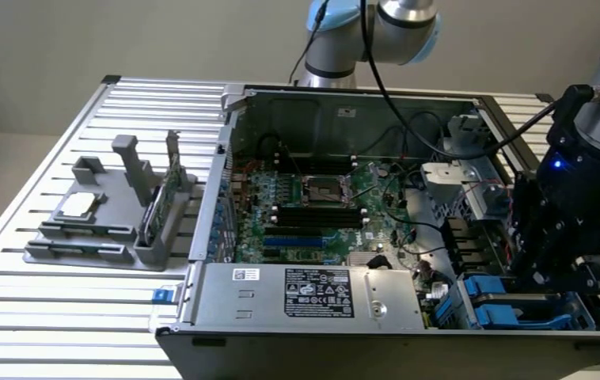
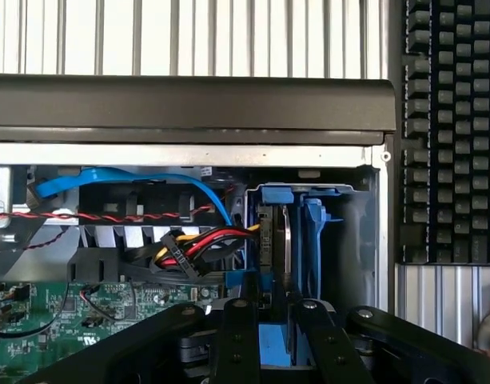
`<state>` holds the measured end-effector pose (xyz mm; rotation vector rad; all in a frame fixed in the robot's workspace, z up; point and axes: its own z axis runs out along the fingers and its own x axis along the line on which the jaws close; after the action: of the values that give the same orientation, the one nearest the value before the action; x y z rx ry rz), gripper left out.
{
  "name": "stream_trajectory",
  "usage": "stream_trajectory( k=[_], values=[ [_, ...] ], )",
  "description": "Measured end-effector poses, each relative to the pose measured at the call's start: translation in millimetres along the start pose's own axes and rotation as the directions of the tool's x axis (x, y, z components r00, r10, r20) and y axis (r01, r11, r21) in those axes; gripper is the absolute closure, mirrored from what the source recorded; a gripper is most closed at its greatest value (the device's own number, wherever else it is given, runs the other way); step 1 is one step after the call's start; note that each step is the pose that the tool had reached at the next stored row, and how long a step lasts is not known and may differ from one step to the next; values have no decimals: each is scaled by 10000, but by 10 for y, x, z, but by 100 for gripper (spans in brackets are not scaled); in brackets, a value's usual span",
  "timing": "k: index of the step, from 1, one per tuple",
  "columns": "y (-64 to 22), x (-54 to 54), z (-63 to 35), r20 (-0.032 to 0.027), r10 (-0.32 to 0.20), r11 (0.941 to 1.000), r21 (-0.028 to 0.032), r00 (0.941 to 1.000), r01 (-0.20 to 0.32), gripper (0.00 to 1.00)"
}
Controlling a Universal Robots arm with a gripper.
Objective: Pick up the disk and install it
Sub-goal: 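Insert the second disk wire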
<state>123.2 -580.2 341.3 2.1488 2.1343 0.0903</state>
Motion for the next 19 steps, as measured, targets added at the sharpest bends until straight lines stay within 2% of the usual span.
stream_trajectory(
  k=[5,13,17,18,19],
  values=[
    [4,-3,-72,-8,-2,9999,115,10000,2,75],
    [-81,-5,-107,-50,-2,9997,250,10000,3,75],
    [-97,-6,-142,-73,-1,9996,294,10000,3,77],
    [-102,-6,-149,-76,-1,9996,300,10000,3,84],
    [-112,-6,-154,-83,0,9995,304,10000,2,84]
  ],
)
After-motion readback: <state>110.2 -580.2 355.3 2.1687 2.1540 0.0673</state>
